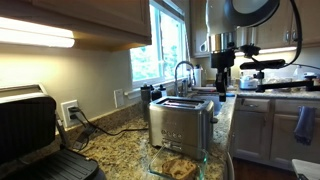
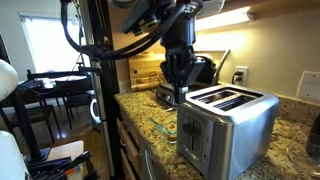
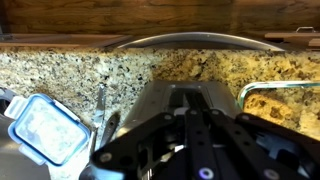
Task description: Put the slice of bread in the toaster then push down the lever
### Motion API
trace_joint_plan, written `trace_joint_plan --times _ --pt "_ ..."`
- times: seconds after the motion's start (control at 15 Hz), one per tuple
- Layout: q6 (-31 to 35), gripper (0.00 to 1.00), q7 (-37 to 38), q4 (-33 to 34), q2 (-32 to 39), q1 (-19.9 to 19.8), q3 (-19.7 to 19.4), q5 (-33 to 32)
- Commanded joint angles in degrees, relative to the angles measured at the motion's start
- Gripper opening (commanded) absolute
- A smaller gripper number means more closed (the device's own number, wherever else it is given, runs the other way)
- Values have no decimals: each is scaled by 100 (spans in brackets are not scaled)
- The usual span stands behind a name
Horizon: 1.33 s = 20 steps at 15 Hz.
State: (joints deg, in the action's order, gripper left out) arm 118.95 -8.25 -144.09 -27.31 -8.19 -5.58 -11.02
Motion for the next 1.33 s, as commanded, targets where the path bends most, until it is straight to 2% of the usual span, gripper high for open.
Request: trace_joint_plan --times 0.0,1.27 --pt "-50 3 103 -107 -93 83 7 22" --pt "4 3 246 119 513 103 82 45"
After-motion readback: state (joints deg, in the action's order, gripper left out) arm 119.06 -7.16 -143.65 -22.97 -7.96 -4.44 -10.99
